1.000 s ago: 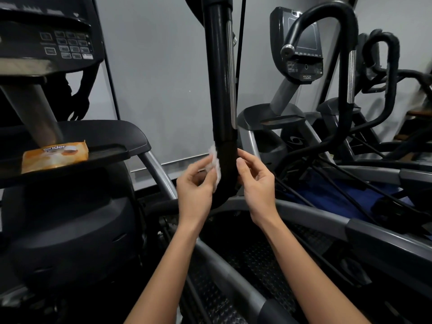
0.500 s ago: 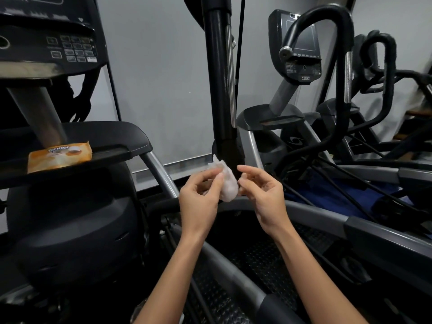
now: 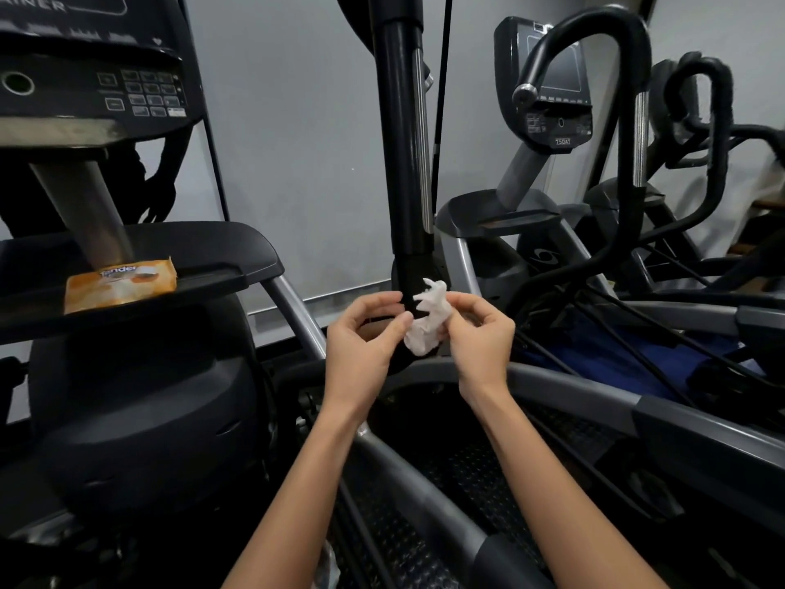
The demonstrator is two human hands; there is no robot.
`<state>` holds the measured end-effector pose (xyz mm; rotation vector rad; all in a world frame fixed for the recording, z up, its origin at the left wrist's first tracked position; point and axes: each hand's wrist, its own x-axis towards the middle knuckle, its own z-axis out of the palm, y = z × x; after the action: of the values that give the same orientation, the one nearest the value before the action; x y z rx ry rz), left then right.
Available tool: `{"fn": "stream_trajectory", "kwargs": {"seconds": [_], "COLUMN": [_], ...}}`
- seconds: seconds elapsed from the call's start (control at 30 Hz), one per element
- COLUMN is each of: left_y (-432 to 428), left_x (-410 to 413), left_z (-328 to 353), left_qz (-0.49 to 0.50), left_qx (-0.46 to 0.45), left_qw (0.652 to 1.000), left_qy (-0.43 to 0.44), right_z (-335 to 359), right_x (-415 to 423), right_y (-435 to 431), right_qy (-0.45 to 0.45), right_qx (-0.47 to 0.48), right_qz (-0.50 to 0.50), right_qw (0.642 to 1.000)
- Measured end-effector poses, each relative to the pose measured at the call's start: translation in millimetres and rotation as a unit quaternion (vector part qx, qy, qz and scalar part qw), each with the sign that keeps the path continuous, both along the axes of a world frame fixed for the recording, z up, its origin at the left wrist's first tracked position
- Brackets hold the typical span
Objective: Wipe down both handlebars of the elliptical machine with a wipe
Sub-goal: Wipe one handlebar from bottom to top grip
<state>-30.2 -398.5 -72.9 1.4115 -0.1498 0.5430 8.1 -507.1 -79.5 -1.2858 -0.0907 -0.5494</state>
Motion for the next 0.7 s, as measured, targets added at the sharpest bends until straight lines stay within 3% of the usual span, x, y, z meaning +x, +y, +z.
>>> {"fn": "stream_trajectory", "kwargs": {"seconds": [0.1, 0.2, 0.27, 0.33, 0.4, 0.5, 0.57, 0.63, 0.7], "left_y": [-1.6, 2.3, 5.3, 6.6, 7.4, 7.1, 5.2, 3.9, 2.6], "left_x": [-1.0, 2.9, 6.1, 9.3, 12.4, 15.1, 15.3, 15.3, 15.9], "left_z": [-0.9, -0.1, 1.9, 4.5, 5.6, 5.7, 4.7, 2.7, 0.4], "left_qz": [-0.021, -0.069, -0.064, -0.055, -0.04, -0.023, -0.028, -0.029, -0.027], "left_qx": [-0.064, -0.155, -0.158, -0.132, -0.087, -0.03, -0.016, -0.013, -0.013], "left_qw": [0.998, 0.984, 0.984, 0.989, 0.995, 0.999, 0.999, 0.999, 1.0], "left_qy": [0.013, 0.046, 0.05, 0.046, 0.037, 0.028, 0.019, 0.011, 0.01], "right_z": [-8.2, -19.1, -26.4, -28.6, -23.8, -13.3, -14.5, -19.7, -27.0], "right_x": [-13.9, -23.6, -16.1, -5.7, 1.8, 12.9, 18.2, 17.3, 13.0], "right_y": [4.6, 6.6, 7.4, 7.0, 6.8, 8.2, 5.2, -0.3, -2.3], "right_qy": [-0.057, -0.212, -0.279, -0.286, -0.251, -0.084, -0.009, 0.011, 0.027], "right_qx": [-0.004, -0.175, -0.264, -0.26, -0.207, -0.06, 0.003, 0.02, 0.02], "right_qz": [-0.035, -0.117, -0.16, -0.172, -0.159, -0.05, 0.076, 0.172, 0.193], "right_qw": [0.998, 0.954, 0.909, 0.906, 0.932, 0.993, 0.997, 0.985, 0.981]}}
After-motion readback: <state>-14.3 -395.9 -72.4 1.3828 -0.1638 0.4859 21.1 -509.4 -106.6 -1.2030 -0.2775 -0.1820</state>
